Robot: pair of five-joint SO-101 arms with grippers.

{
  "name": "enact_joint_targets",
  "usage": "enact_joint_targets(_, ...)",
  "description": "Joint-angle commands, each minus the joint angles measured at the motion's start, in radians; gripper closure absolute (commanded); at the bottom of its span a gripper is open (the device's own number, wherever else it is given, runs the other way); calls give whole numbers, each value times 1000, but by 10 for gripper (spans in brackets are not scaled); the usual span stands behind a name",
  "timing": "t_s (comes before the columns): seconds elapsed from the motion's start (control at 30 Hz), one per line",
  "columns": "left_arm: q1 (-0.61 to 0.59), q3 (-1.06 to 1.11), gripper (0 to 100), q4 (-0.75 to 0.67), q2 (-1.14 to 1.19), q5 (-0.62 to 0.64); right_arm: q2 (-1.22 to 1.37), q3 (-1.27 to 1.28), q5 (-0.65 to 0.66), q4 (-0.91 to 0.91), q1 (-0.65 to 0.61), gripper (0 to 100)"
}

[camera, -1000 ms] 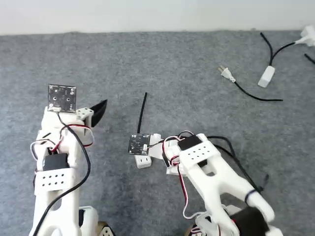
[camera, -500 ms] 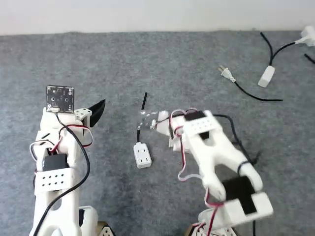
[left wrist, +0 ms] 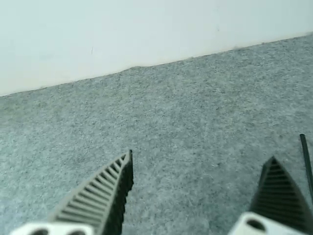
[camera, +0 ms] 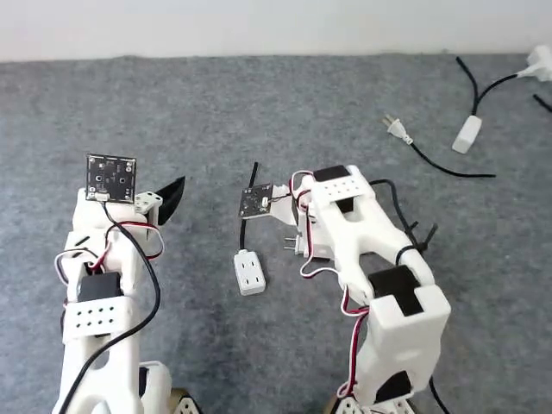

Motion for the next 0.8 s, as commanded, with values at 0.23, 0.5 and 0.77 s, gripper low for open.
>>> enact_joint_targets(0.23,2,5,603,-32,-3,-12,35,-26,12,41,12,899)
enact_joint_targets(0.5,2,7,603,-32,-3,-12,36,-9,17,56,31,994)
enact_joint_targets(0.77,5,8,603,-34,2,-12,36,-3,14,62,38,991)
